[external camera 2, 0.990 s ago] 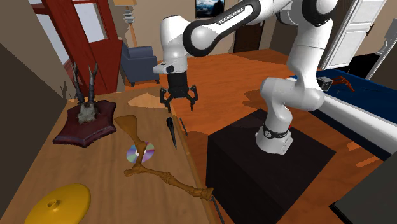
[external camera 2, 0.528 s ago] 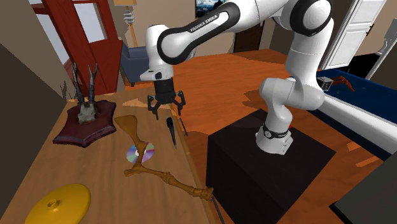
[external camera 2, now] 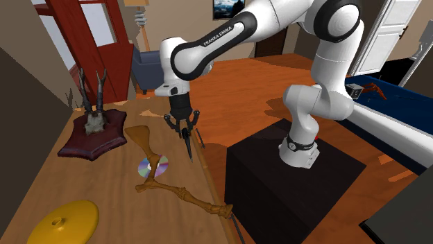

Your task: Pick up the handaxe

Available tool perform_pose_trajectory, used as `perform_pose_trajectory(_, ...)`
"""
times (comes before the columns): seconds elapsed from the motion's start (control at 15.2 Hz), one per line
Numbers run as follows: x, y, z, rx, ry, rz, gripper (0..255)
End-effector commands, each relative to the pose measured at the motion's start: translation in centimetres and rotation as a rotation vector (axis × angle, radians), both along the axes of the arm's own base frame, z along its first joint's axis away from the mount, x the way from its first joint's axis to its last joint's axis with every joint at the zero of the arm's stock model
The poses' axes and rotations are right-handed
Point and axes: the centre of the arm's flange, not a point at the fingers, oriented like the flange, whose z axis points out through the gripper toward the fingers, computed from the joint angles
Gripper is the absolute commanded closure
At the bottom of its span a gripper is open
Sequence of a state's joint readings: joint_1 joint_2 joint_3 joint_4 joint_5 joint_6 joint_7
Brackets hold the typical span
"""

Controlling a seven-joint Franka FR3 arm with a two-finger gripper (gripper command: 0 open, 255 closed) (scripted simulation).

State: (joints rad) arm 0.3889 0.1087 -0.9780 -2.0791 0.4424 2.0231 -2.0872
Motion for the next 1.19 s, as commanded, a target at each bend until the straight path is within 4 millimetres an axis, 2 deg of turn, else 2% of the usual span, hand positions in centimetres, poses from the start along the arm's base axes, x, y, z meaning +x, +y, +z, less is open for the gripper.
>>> perform_pose_trajectory(0.0, 0.0, 0.0, 0.0, 0.000, 0.000, 0.000, 255)
perform_pose_trajectory(0.46, 0.0, -0.1, 0.0, 0.000, 0.000, 0.000, 255)
perform_pose_trajectory(1.12, 0.0, -0.1, 5.3, 0.000, 0.000, 0.000, 255)
